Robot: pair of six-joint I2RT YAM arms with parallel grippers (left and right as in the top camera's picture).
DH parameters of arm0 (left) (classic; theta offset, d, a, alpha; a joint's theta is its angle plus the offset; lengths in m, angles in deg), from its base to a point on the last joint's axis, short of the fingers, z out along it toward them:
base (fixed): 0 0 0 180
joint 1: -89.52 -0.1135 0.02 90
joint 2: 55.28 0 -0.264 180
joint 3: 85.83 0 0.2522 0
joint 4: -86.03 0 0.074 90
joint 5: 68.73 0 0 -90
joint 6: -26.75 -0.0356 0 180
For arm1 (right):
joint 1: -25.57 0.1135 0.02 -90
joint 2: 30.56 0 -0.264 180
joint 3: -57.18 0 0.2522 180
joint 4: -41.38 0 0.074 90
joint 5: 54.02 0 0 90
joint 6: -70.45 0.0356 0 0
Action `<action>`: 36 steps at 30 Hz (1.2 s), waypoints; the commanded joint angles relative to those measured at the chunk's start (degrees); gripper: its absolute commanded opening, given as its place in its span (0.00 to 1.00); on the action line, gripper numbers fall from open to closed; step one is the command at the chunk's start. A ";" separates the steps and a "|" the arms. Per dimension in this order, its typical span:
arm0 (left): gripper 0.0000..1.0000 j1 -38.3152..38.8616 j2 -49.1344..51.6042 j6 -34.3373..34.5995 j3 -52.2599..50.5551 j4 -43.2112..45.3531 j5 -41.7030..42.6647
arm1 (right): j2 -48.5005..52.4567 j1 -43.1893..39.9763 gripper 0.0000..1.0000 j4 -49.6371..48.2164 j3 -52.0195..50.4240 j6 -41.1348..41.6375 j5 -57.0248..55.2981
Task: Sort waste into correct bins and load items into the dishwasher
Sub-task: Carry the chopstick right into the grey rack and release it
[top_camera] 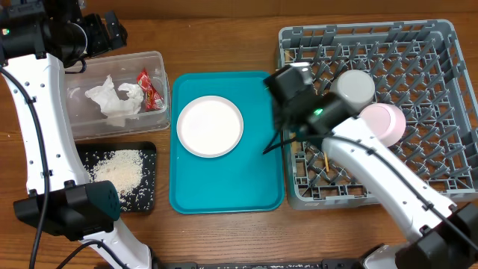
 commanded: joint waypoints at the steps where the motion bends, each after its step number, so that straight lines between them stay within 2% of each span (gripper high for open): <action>1: 1.00 0.22 -0.33 0.50 0.50 0.04 -0.28 | -0.13 -5.57 0.04 2.05 -0.04 -9.25 3.61; 5: 1.00 0.22 -0.33 0.50 0.52 0.04 -0.28 | 0.09 -10.58 0.04 2.69 -1.51 -14.08 10.86; 12: 1.00 0.22 -0.33 0.50 0.50 0.04 -0.28 | 0.72 -15.96 0.04 1.36 -4.79 -15.32 12.13; 27: 1.00 0.22 -0.33 0.50 0.50 0.04 -0.28 | 0.72 -17.18 0.04 0.28 -6.08 -15.28 12.35; 28: 1.00 0.22 -0.33 0.50 0.50 0.04 -0.28 | 0.72 -17.18 0.05 0.28 -6.08 -15.28 12.35; 29: 1.00 0.22 -0.33 0.50 0.52 0.04 -0.28 | 0.72 -17.18 0.14 0.33 -6.08 -15.28 12.35; 31: 1.00 0.22 -0.33 0.50 0.50 0.04 -0.28 | 0.72 -17.18 0.38 0.37 -6.08 -15.28 12.37; 33: 1.00 0.22 -0.33 0.50 0.50 0.04 -0.28 | 0.72 -17.18 0.42 0.35 -6.08 -15.26 12.37; 36: 1.00 0.22 -0.33 0.50 0.50 0.04 -0.28 | 0.72 -17.18 0.42 0.31 -6.08 -15.04 12.35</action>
